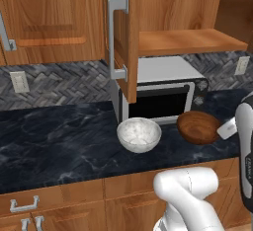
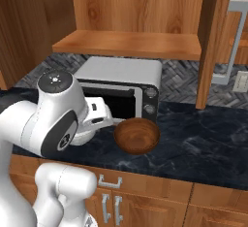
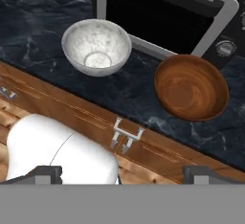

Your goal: Open the cabinet. Pick the bowls from the counter and place them in the cabinet. Then close the cabinet.

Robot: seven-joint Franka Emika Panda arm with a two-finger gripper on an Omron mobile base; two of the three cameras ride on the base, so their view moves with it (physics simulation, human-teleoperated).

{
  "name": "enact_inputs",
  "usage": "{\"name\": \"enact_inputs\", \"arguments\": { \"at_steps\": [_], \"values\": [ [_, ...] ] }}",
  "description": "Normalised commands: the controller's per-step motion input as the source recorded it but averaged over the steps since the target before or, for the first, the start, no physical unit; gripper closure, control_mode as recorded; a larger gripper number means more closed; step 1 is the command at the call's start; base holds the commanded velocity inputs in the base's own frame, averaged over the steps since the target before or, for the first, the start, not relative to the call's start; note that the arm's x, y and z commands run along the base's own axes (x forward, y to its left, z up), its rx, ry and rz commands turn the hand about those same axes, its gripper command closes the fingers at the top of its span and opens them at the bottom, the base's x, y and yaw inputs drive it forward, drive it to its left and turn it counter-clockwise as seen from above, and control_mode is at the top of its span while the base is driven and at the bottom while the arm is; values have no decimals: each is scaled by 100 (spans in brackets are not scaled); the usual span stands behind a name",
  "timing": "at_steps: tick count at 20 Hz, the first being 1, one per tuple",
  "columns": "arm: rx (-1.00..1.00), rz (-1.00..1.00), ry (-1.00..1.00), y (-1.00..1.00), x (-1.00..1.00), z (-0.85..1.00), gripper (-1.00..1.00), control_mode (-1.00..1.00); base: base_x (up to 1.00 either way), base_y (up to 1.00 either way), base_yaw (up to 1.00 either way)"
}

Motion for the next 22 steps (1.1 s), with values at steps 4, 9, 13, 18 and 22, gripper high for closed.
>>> {"name": "enact_inputs", "arguments": {
  "at_steps": [4, 9, 13, 18, 22],
  "values": [
    [-1, 0, 12, 0, 2, 0, -100, -100, 0, 0, 0],
    [-4, 4, 4, 0, 5, -11, -100, -100, 0, 0, 0],
    [-2, 6, -12, 1, 0, -32, -100, -100, 0, 0, 0],
    [0, 1, -24, 0, 0, -39, -100, -100, 0, 0, 0],
    [0, 0, -18, 0, 0, -32, -100, -100, 0, 0, 0]
  ]
}}
